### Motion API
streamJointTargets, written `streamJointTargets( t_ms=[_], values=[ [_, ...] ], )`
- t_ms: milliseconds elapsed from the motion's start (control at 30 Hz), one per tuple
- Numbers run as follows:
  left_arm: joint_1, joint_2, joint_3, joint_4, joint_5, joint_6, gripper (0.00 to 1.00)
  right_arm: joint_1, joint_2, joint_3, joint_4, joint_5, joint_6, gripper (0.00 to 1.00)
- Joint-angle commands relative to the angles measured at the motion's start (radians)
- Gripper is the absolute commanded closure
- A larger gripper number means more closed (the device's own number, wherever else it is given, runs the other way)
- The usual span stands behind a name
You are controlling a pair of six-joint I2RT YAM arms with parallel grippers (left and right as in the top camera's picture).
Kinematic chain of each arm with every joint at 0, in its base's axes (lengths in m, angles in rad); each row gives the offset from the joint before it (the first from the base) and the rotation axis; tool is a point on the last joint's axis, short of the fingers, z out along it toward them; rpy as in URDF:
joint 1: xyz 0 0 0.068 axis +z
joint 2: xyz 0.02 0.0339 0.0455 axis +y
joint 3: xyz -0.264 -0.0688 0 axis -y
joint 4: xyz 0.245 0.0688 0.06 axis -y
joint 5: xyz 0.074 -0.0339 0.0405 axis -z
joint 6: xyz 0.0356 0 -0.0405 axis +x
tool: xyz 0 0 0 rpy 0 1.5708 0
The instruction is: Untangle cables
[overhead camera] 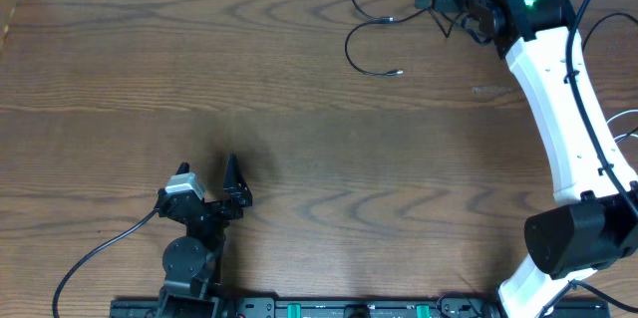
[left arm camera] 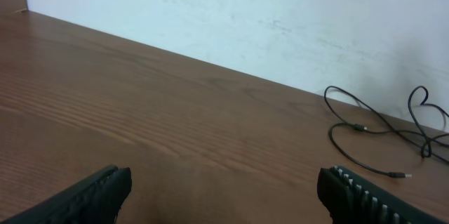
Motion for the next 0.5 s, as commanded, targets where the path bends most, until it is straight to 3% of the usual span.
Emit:
streamJointTargets(
  t_ms=[0, 200, 300, 467],
  values=[
    [-0.003, -0.01, -0.014, -0.046, -0.012, 0.02, 0.1, 0.006, 0.01, -0.002, -0.002, 0.008, -0.006, 0.01],
    [-0.003, -0.01, -0.014, -0.046, -0.012, 0.02, 0.11, 0.006, 0.01, -0.002, -0.002, 0.008, -0.006, 0.01],
    [-0.003, -0.009, -0.014, -0.046, -0.002, 0.154, 0.1, 0.006, 0.01, -0.002, -0.002, 0.008, -0.006, 0.01],
    [-0.003, -0.009, -0.014, -0.046, -0.002, 0.159, 0.1, 0.006, 0.01, -0.002, -0.002, 0.008, -0.006, 0.01]
  ],
)
